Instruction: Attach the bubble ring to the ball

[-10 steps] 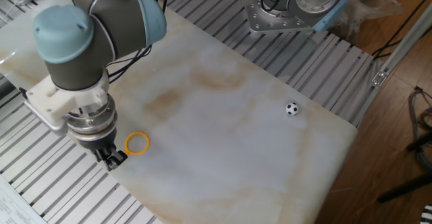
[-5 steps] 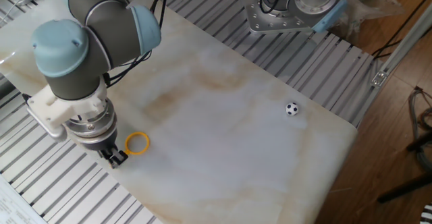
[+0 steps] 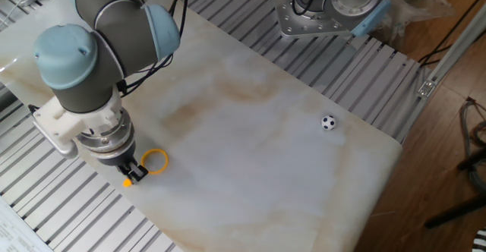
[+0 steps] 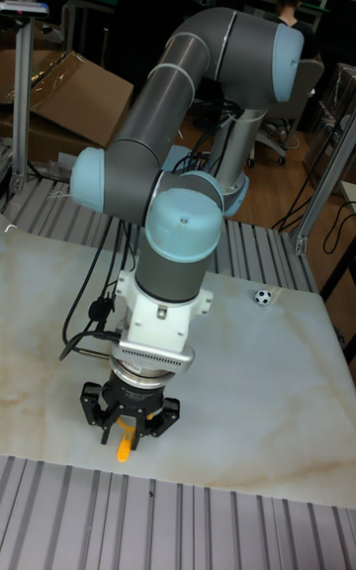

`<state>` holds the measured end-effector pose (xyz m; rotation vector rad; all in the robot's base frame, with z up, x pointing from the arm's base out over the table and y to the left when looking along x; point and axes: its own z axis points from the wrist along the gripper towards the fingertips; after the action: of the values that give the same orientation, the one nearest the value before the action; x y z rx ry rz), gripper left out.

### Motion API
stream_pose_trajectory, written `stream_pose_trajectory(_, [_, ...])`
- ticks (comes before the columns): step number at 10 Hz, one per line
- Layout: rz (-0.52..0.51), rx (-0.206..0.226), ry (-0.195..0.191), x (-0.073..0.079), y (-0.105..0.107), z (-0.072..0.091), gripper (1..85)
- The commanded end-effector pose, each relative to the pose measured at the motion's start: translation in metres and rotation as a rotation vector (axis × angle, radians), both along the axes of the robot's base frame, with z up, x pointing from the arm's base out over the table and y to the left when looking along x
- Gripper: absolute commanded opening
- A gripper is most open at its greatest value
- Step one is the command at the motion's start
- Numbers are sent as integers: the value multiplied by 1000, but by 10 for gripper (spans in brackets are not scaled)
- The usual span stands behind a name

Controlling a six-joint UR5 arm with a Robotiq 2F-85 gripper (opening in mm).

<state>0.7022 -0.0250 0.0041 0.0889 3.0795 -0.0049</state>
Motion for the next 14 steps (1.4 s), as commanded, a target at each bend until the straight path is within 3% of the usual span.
stream_pose_trajectory(1, [-13, 8, 5, -2, 7, -2, 423])
stream_pose_trajectory(4, [-17, -1, -9, 5, 15, -11, 390])
stream_pose_trajectory(6, [-19, -14, -9, 4, 10, -12, 283])
stream_pose_trajectory(10, [-46, -29, 24, 1, 2, 15, 107])
stream_pose_trajectory(12, [-47, -41, 16, 7, -2, 8, 27])
stream_pose_trajectory(14, [-53, -31, 13, 4, 0, 13, 13])
